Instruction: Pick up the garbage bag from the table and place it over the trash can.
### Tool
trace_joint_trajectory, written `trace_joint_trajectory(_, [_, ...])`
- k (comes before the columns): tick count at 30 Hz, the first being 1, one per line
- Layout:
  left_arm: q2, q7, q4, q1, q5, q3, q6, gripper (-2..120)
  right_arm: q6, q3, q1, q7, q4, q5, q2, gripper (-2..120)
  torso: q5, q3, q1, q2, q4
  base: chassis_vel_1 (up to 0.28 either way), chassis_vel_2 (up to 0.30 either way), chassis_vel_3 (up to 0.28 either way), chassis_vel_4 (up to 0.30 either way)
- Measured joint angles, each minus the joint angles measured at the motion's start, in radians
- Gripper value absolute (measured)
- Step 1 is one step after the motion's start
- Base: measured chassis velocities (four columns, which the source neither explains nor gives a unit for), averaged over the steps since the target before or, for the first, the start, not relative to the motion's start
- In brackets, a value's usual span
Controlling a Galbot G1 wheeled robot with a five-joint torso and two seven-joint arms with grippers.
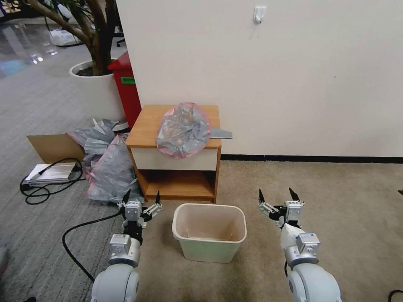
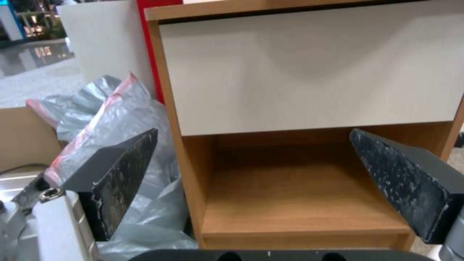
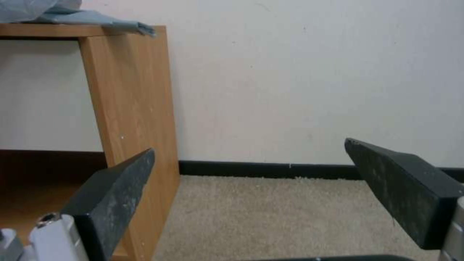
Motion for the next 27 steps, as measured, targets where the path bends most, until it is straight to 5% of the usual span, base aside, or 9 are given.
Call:
trace_joint_trajectory(22, [0.006,0.000,0.000,0.001,-0.004,0.000,0.000,99,-0.003,0.000,-0.001,0.005,0.007,0.008,-0.004,100,0.0001,0.000,0.000,0.000,0.0000,0.000,0.000,0.000,0.000])
trace_joint_trajectory(27, [0.142,-0.024,-0.024,0.034,-0.129,0.013,-0.036,100,-0.076,-0.009,-0.013,0.094,0.139,0.156,-0.079,100,-0.0011,0.000,0.000,0.000,0.0001,0.000,0.000,0.000,0.000])
